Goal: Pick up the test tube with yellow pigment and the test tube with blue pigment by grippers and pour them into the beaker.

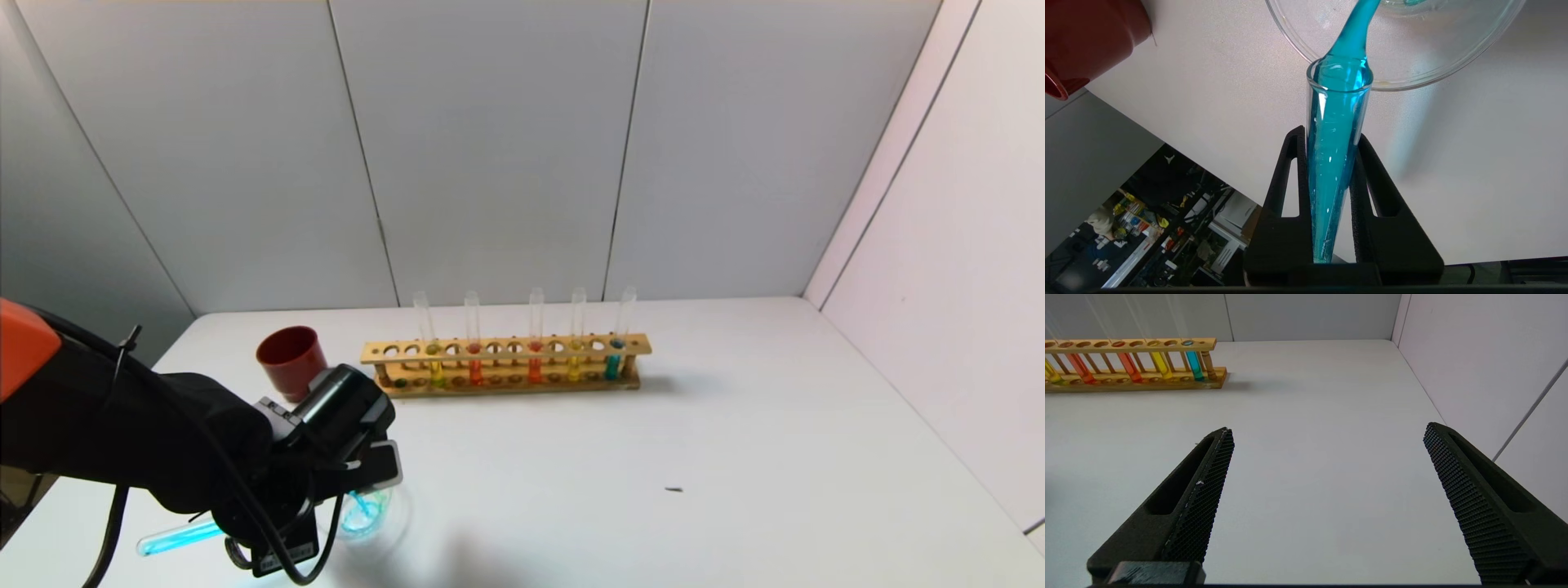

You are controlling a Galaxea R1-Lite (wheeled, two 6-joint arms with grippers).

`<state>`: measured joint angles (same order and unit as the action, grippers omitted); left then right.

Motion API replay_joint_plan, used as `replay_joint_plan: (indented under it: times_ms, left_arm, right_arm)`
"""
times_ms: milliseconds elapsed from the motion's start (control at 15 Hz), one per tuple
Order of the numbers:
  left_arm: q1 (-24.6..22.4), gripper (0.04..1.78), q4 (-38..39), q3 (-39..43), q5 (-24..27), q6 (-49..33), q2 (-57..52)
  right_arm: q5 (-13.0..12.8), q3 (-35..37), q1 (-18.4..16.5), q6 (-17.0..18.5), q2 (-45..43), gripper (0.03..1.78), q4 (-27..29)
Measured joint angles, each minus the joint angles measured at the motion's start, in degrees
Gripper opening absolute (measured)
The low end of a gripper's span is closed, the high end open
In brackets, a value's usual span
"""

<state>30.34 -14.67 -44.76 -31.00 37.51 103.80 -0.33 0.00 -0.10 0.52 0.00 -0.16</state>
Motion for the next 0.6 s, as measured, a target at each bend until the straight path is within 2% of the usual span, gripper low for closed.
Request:
replay_joint_plan:
  times_ms: [600]
  left_arm:
    - [0.16, 0.31, -9.95, -5.62, -2.95, 0.11, 1.44]
  right_arm:
    - [-0.02, 0.00, 0.00, 0.00, 0.00, 1.70, 0.00]
